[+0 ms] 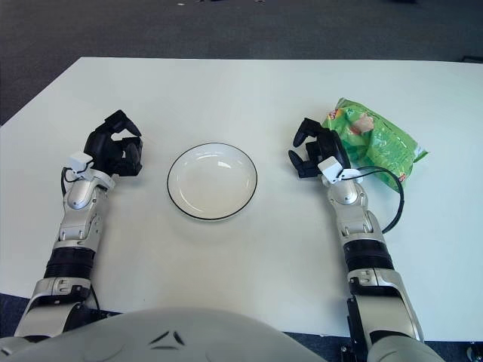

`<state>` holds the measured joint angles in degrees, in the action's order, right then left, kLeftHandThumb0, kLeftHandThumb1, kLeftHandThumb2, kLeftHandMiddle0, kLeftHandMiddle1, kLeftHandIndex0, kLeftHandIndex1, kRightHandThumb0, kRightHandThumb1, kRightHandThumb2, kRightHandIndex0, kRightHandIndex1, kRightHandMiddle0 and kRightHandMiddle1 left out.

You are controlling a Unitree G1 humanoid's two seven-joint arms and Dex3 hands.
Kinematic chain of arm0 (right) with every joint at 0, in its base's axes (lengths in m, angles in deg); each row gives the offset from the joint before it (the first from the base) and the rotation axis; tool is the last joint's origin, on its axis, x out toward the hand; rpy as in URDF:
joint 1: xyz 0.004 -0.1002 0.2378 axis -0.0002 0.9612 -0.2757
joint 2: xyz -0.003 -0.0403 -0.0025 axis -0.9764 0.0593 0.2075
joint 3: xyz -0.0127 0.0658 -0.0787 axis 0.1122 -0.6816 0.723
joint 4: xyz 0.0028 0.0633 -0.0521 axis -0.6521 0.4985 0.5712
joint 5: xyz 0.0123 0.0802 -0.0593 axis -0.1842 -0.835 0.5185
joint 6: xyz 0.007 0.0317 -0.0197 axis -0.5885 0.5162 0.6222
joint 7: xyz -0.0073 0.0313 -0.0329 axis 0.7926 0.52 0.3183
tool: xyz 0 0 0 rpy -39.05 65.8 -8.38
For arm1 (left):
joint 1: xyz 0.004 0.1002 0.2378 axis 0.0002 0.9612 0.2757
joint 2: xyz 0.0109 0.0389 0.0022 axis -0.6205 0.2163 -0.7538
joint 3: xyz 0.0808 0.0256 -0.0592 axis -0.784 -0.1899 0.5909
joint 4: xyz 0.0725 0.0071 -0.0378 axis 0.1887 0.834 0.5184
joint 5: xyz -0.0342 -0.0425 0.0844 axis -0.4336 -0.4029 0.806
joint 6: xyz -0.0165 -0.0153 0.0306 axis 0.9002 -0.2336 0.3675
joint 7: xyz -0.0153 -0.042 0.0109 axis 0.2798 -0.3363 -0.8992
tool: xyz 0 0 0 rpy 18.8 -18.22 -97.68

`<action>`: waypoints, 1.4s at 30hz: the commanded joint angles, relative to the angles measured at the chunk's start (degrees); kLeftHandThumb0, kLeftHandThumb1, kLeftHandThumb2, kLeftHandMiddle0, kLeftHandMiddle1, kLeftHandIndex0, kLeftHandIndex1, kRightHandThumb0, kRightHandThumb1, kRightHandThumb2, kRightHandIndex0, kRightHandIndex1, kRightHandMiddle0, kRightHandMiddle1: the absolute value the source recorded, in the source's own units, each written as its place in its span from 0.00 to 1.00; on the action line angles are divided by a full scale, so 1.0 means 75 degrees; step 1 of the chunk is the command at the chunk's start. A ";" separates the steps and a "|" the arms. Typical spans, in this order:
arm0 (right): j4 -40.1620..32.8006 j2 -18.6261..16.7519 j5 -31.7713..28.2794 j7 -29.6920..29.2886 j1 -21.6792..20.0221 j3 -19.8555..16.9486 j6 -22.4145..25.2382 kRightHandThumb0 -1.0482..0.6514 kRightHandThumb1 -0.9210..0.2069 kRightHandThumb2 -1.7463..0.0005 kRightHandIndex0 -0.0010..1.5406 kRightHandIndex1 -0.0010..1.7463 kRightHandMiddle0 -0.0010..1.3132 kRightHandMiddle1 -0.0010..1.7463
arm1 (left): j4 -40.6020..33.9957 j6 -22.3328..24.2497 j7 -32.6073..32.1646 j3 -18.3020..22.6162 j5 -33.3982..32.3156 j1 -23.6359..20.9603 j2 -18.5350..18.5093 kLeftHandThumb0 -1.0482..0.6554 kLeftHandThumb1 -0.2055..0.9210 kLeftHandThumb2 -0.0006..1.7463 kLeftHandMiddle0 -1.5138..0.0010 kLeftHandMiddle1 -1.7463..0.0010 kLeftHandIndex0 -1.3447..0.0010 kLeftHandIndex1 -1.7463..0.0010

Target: Put the snack into the plate.

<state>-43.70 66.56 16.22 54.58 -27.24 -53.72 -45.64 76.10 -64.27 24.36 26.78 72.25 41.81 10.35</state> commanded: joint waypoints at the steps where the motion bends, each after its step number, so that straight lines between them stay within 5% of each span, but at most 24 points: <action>1: 0.0478 -0.0476 -0.0446 0.0405 0.0723 0.0049 0.0598 0.31 0.61 0.18 0.90 1.00 0.53 1.00 | 0.0905 0.0209 -0.0173 -0.0193 0.0071 0.1666 0.0562 0.32 0.41 0.80 0.10 0.00 0.51 0.00; 22: -0.0063 -0.1142 -0.3229 0.1759 0.0650 -0.0954 0.2161 0.31 0.62 0.18 0.88 1.00 0.53 1.00 | 0.0766 0.0307 -0.0241 -0.0214 0.0096 0.1722 0.0582 0.32 0.41 0.80 0.10 0.00 0.51 0.00; 42: -0.0321 -0.1186 -0.3345 0.1741 0.0707 -0.1151 0.2514 0.31 0.61 0.19 0.86 1.00 0.52 1.00 | 0.0707 0.0296 -0.0249 -0.0230 0.0078 0.1774 0.0614 0.32 0.41 0.80 0.11 0.00 0.50 0.00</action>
<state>-48.82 60.83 -9.36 67.49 -26.85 -63.27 -29.06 74.18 -62.91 24.01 26.66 72.45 43.10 10.03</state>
